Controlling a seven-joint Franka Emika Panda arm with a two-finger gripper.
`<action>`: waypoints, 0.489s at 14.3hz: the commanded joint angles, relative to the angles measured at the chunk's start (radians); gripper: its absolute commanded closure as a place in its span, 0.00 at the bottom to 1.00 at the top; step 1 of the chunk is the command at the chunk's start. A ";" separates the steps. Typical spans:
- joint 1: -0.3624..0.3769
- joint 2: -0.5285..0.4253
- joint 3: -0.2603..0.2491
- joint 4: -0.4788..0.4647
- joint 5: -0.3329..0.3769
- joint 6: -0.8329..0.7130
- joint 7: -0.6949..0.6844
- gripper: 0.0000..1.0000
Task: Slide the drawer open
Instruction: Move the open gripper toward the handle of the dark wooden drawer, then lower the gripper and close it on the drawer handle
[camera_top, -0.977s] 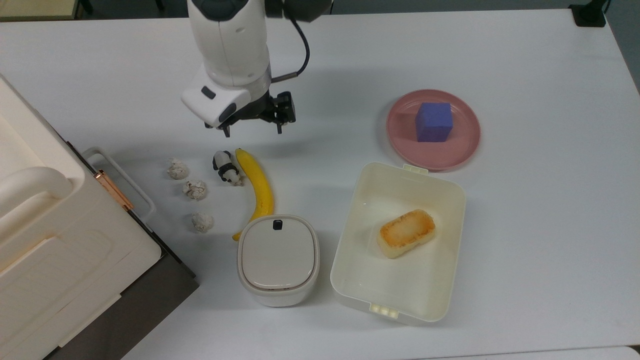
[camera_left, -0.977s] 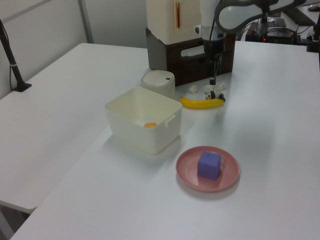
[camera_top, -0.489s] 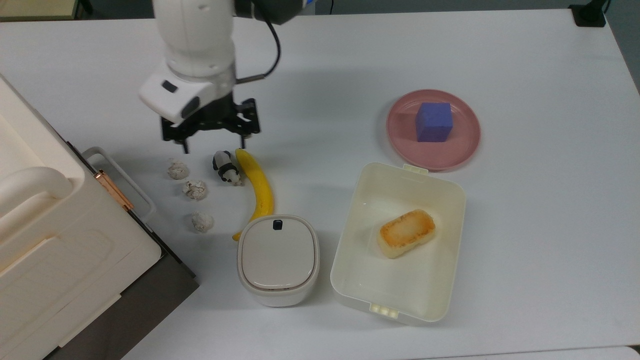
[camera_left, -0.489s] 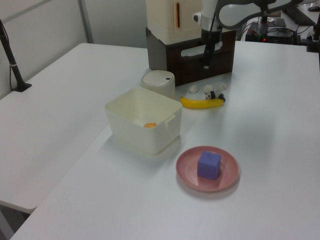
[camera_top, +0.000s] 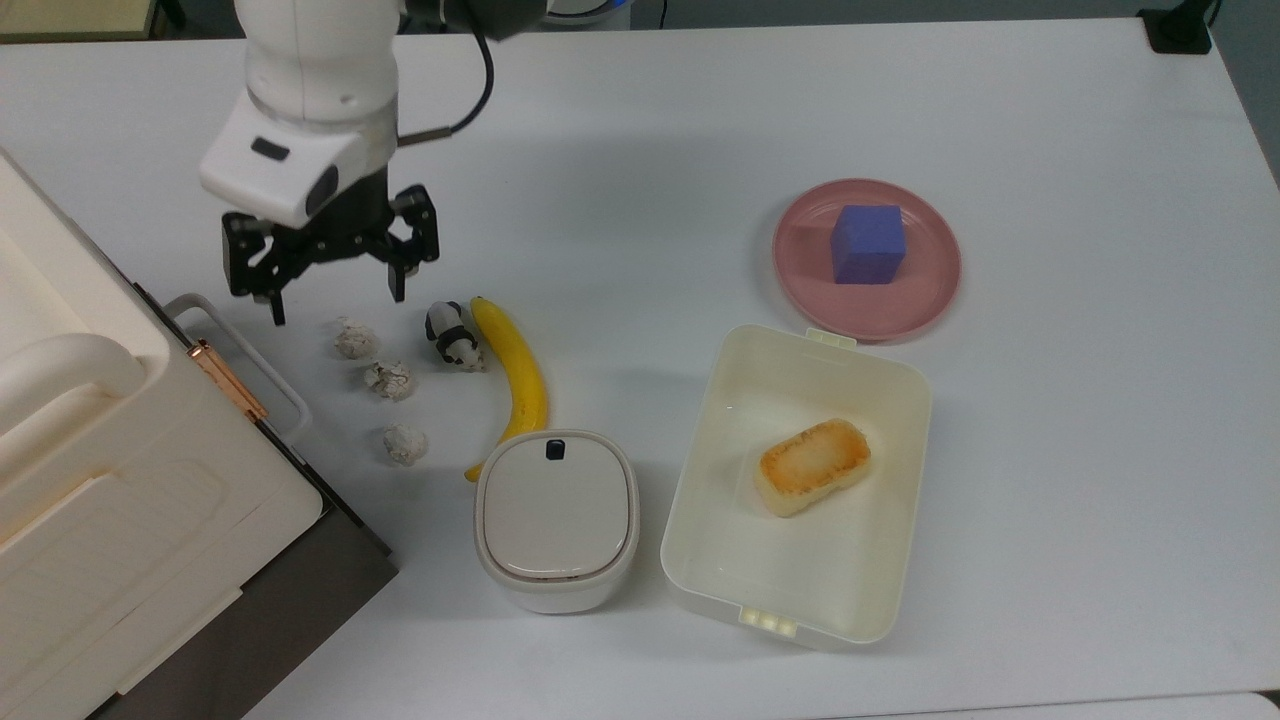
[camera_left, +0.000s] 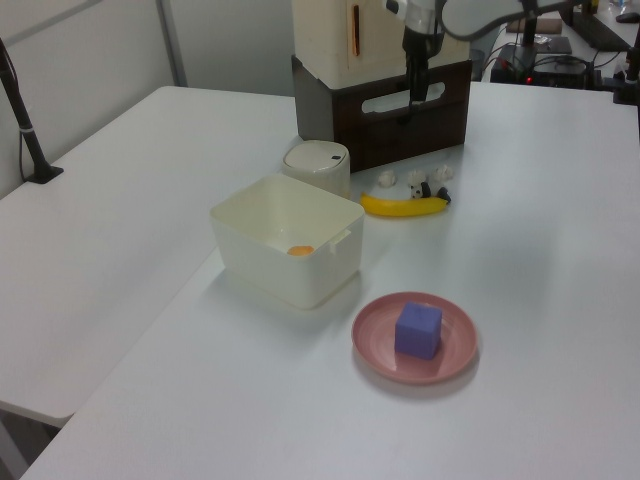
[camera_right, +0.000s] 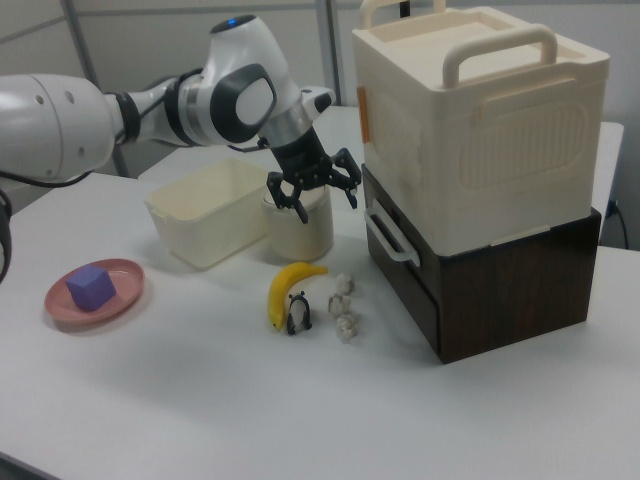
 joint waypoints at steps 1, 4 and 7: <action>-0.006 0.045 -0.003 -0.004 -0.080 0.072 -0.014 0.04; -0.018 0.062 -0.003 -0.002 -0.083 0.124 -0.014 0.08; -0.018 0.084 -0.005 -0.002 -0.138 0.142 -0.012 0.22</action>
